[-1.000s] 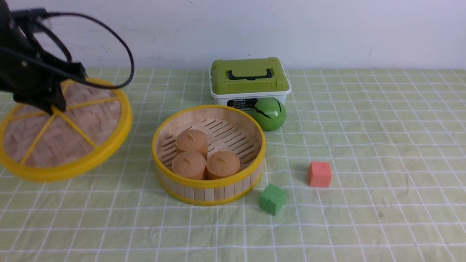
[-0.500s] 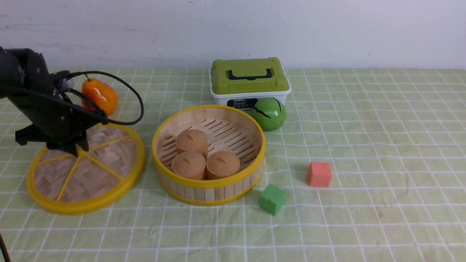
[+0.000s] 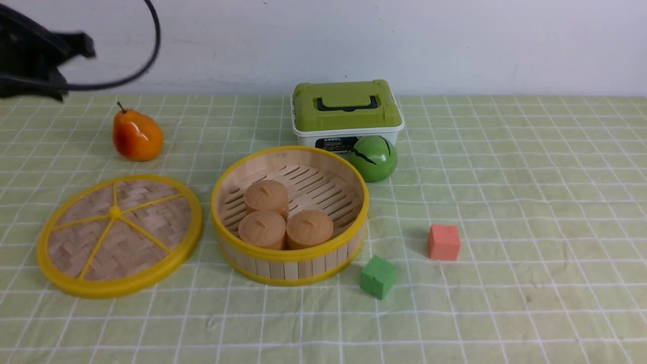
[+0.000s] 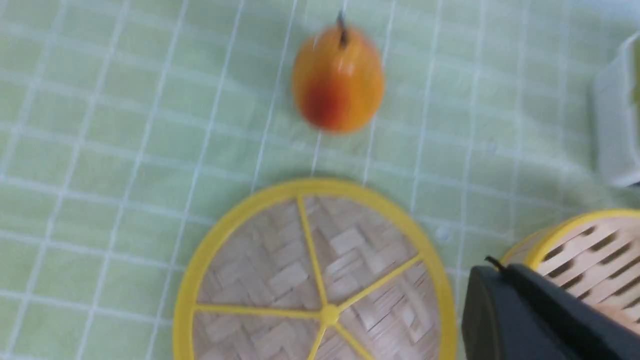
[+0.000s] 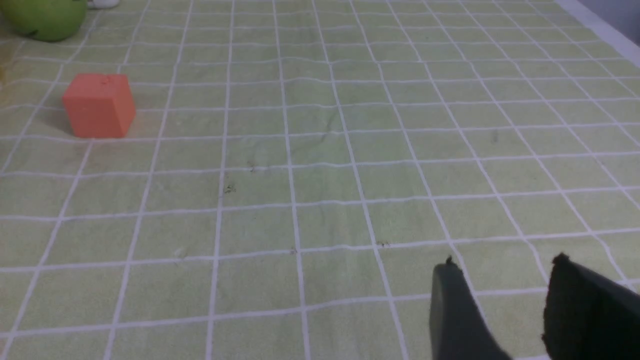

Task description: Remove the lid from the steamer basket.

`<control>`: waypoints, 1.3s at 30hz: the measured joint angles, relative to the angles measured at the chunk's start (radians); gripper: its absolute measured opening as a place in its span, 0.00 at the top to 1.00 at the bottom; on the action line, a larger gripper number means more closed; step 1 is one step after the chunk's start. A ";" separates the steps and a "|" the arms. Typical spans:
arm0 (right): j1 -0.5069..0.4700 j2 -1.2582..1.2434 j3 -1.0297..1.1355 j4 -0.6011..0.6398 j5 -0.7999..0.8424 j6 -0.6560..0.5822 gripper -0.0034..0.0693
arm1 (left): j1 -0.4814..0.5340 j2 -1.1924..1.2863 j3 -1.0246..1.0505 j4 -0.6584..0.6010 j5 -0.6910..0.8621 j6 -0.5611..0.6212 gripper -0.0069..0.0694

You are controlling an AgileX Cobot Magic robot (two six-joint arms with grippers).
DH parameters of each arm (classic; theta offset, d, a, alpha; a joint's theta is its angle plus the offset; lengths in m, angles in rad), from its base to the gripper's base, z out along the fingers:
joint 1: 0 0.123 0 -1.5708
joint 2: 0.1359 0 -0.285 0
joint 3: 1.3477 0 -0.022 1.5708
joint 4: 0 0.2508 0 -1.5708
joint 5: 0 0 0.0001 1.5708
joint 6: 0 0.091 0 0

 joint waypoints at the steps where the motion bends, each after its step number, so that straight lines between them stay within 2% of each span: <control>1: 0.000 0.000 0.000 0.000 0.000 0.000 0.62 | 0.000 -0.055 0.003 -0.006 -0.006 0.016 0.93; 4: 0.000 0.000 0.000 0.000 0.000 0.000 0.62 | 0.000 -0.195 0.043 -0.040 -0.040 0.064 0.93; 8: 0.000 0.000 0.000 0.000 0.000 0.000 0.62 | 0.000 -0.405 0.174 -0.147 -0.117 0.144 0.93; 10: 0.000 0.000 0.000 0.000 0.000 0.000 0.62 | 0.000 -0.556 0.318 -0.252 -0.187 0.224 0.93; 13: 0.000 0.000 0.000 0.000 0.000 0.000 0.62 | 0.000 -0.713 0.504 -0.345 -0.292 0.314 0.93; 17: 0.000 0.000 0.000 0.000 0.000 0.000 0.62 | 0.000 -0.883 0.719 -0.411 -0.368 0.387 0.93; 21: 0.000 0.000 0.000 0.000 0.000 0.000 0.62 | 0.000 -1.030 0.881 -0.444 -0.360 0.454 0.93; 24: 0.000 0.000 0.000 0.000 0.000 0.000 0.62 | -0.006 -1.089 0.951 -0.478 -0.359 0.489 0.93; 27: 0.000 0.000 0.000 0.000 0.000 0.000 0.62 | -0.064 -1.140 1.017 -0.541 -0.379 0.544 0.93; 28: 0.000 0.000 0.000 0.000 0.000 0.000 0.62 | -0.114 -1.158 1.043 -0.558 -0.386 0.577 0.93; 33: 0.000 0.000 0.000 0.000 0.000 0.000 0.62 | -0.231 -1.163 1.099 -0.570 -0.389 0.613 0.93; 39: 0.000 0.000 0.000 0.000 0.000 0.000 0.62 | -0.256 -1.163 1.116 -0.570 -0.445 0.615 0.93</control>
